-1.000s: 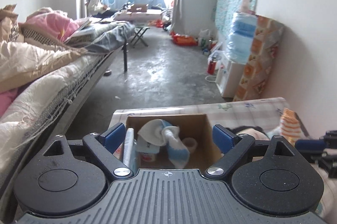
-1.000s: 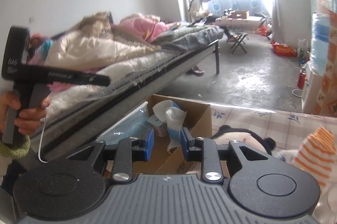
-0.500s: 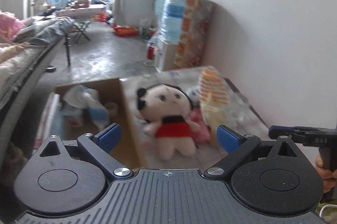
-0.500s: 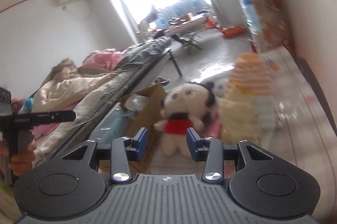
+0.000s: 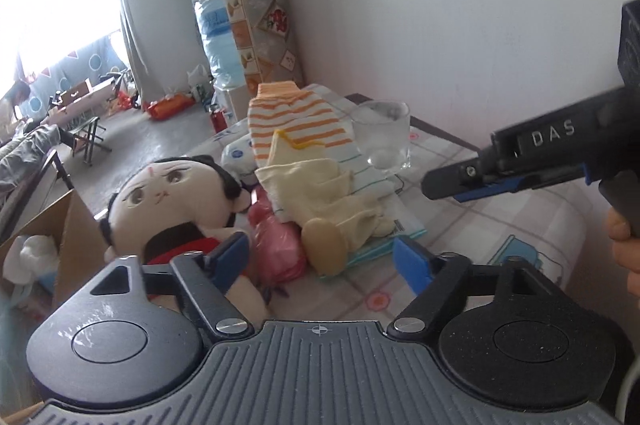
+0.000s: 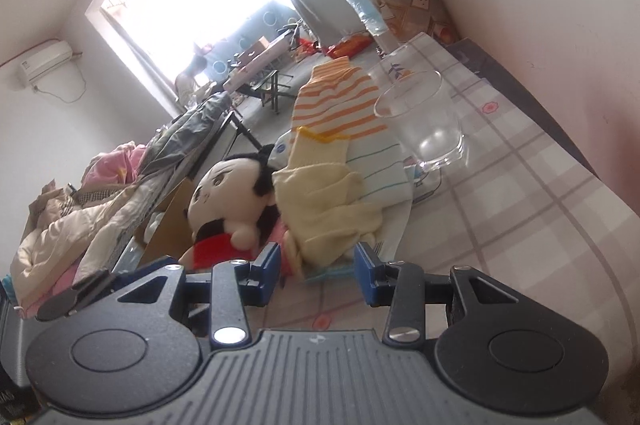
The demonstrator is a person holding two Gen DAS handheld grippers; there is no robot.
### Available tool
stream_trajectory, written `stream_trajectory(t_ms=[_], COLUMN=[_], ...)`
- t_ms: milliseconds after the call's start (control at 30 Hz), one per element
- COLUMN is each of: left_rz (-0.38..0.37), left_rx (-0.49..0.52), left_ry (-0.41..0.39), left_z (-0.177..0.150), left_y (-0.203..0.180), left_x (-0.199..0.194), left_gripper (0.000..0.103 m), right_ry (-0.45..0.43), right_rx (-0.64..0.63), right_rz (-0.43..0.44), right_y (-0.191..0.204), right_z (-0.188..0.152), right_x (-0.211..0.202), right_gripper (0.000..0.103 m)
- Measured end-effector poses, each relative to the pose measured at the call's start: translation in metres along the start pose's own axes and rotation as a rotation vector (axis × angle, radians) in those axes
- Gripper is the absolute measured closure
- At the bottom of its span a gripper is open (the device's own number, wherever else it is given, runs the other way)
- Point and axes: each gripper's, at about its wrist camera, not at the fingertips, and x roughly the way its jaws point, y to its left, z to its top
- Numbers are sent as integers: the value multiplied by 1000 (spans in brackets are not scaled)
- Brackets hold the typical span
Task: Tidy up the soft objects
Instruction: 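Move both tools over the yellow glove beside the doll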
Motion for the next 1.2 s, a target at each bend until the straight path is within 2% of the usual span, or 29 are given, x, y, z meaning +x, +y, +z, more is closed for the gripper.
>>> stream_trajectory(t_ms=[33, 100, 200, 333, 500, 600, 833, 1000, 1200], left_rz=[4, 3, -6, -15, -5, 5, -16, -32, -14], left_rx=[-1, -8, -36, -43, 4, 13, -27, -45, -33], left_ry=[13, 37, 57, 80, 131, 145, 172, 180, 217], left_z=[1, 1, 3, 9, 7, 6, 7, 7, 3], left_y=[-1, 1, 4, 3, -4, -5, 2, 6, 8], left_x=[9, 24, 42, 60, 78, 81, 76, 72, 79], left_gripper=[39, 45, 60, 69, 69, 76, 89, 89, 94], right_ry=[-1, -3, 4, 8, 13, 13, 1, -6, -2], right_rx=[3, 9, 21, 45, 74, 77, 69, 58, 63], right_rz=[4, 8, 18, 24, 28, 25, 24, 21, 16], right_y=[-2, -6, -12, -19, -27, -30, -31, -29, -30], right_z=[1, 4, 6, 3, 0, 0, 3, 5, 5], right_x=[4, 14, 26, 38, 47, 48, 43, 40, 41], right_gripper=[60, 60, 60, 59, 59, 59, 59, 59, 60])
